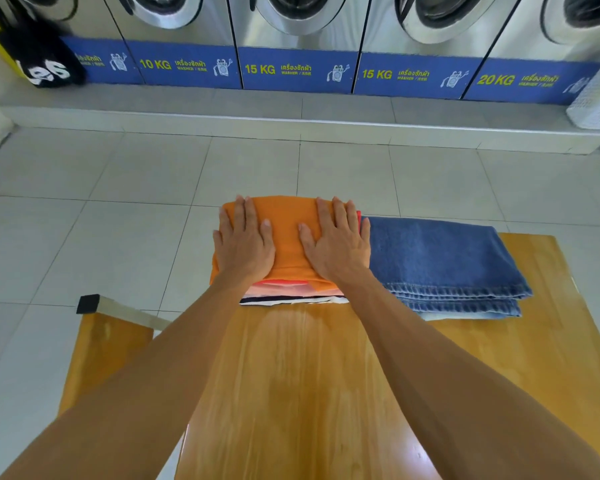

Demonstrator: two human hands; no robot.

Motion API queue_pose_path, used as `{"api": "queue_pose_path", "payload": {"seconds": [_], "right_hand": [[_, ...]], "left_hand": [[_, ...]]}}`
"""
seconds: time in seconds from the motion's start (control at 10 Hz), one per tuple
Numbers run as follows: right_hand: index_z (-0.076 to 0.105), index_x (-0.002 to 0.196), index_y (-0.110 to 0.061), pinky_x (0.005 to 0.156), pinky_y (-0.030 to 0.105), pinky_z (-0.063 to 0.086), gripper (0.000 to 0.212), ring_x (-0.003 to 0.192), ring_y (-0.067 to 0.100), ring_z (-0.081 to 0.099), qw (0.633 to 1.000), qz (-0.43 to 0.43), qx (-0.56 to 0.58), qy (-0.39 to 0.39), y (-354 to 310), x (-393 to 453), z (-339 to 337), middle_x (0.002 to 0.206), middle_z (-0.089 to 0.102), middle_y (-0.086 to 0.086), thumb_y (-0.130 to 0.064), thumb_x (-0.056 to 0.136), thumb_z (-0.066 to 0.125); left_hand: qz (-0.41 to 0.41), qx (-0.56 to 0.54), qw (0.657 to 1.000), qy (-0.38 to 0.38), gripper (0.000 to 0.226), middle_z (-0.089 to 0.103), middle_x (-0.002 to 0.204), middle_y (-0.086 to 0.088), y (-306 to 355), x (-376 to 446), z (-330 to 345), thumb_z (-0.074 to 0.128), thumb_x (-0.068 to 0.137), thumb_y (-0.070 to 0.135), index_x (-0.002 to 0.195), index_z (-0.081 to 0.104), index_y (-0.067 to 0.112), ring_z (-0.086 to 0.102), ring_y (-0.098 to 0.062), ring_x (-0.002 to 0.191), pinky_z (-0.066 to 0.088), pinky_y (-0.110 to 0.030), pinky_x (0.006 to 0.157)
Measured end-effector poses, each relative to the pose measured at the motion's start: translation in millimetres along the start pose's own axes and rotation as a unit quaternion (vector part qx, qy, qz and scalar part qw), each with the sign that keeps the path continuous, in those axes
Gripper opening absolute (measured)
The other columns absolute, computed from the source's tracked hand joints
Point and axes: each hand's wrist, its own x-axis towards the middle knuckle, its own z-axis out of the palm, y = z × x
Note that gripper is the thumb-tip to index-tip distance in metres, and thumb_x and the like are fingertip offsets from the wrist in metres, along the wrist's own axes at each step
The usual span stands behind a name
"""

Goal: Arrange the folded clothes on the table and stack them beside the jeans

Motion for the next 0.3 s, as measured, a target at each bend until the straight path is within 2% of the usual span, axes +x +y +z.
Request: {"api": "queue_pose_path", "payload": {"seconds": [0.1,0.2,0.3], "right_hand": [[0.007,0.160,-0.028,0.123,0.055,-0.001,0.071,0.155,0.029,-0.003,0.999,-0.007,-0.020,-0.040,-1.4,0.3,-10.5,0.169,0.006,0.003,-0.064,0.100,0.013],[0.001,0.161,-0.024,0.125,0.052,-0.002,0.066,0.155,0.030,-0.007,0.998,-0.030,-0.034,-0.053,-3.6,-9.0,-24.5,0.169,-0.002,0.007,-0.056,0.103,0.011],[0.003,0.161,-0.019,0.125,0.049,0.000,0.064,0.155,0.030,-0.006,0.997,-0.048,-0.039,-0.056,-3.6,-27.7,-39.7,0.169,-0.004,0.009,-0.049,0.105,0.013]], "left_hand": [[0.003,0.020,0.998,-0.053,0.069,-0.012,0.167,0.000,1.6,-1.0,-13.5,0.009,0.101,0.055,0.158,-0.010,0.020,-0.012,-0.030,0.153,0.001,-0.057,0.121],[0.022,0.034,0.996,-0.079,0.068,-0.011,0.167,-0.005,1.9,-7.7,-38.6,0.008,0.102,0.052,0.158,-0.001,0.015,-0.017,-0.026,0.152,-0.004,-0.055,0.122],[0.064,0.018,0.996,-0.065,0.068,0.001,0.167,-0.010,0.0,-22.5,-64.8,0.006,0.103,0.050,0.157,0.015,0.010,-0.009,-0.026,0.154,0.001,-0.054,0.123]]}}
